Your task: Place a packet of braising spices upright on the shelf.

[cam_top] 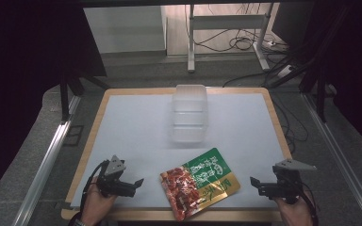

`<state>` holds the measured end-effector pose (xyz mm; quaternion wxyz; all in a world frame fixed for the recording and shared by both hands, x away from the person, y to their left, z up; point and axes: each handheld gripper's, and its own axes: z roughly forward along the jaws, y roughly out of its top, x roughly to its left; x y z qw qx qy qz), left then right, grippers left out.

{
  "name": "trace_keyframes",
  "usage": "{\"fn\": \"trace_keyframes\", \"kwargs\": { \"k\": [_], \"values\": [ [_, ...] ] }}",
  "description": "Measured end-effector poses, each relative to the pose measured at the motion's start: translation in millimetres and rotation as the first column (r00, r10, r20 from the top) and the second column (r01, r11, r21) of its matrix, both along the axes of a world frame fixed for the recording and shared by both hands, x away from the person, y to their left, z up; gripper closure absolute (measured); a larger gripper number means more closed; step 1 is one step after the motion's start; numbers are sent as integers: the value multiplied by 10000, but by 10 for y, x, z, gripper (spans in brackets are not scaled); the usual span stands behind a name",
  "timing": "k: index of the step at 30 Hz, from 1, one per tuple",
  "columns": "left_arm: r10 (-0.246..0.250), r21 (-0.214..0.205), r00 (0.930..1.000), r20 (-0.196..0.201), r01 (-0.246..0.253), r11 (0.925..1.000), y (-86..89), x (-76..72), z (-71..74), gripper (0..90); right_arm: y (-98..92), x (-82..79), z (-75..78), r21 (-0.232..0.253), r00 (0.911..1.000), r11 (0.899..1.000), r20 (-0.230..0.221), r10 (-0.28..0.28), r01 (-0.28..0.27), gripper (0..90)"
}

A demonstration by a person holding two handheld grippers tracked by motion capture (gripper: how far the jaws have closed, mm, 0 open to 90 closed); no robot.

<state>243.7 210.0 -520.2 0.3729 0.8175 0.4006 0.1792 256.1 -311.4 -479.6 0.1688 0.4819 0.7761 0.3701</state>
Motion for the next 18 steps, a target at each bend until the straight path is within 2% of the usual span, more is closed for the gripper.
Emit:
{"fn": "trace_keyframes", "kwargs": {
  "k": [1, 3, 4, 5, 6, 8, 9, 11, 15, 18],
  "values": [
    [0, 0, 10000, 0, 0, 10000, 0, 0, 0, 6, 0, 0, 0, 0, 10000, 10000, 0, 0, 0, 19],
    [-53, 63, 10000, 11, 53, 10000, -12, -5, 1, 6, -65, -8, -33, 787, 9999, 9968, -12, -171, 172, 18],
    [-53, 63, 10000, 11, 53, 10000, -12, -5, 1, 6, -65, -8, -33, 787, 9999, 9968, -12, -171, 172, 18],
    [-100, 87, 9999, 14, 100, 9999, -24, -7, 0, 6, -116, -2, -42, 1580, 9999, 9873, -13, -160, 160, 12],
    [-107, 110, 9999, 25, 106, 9999, -29, -8, 0, 6, -131, -5, -43, 1690, 9999, 9856, 51, -112, 102, 5],
    [-133, 131, 9999, 25, 133, 9998, -33, -8, 1, 6, -136, -13, -41, 1602, 9998, 9871, 164, -100, 72, 0],
    [-180, 164, 9998, 24, 180, 9997, -42, -7, -1, 5, -131, -34, -39, 1217, 9981, 9925, 589, -175, 102, 0],
    [-200, 181, 9998, 32, 199, 9996, -46, -7, -2, 5, -130, -39, -47, 1035, 9972, 9946, 733, -144, 68, 0],
    [-262, 306, 9996, 87, 259, 9992, -59, -10, -11, 4, -120, -30, -82, 668, 9978, 9978, 666, -52, 7, 0],
    [-270, 308, 9996, 111, 266, 9992, -56, -10, -13, 3, -118, -21, -97, 642, 9981, 9979, 607, 48, -87, 0]
  ]
}}
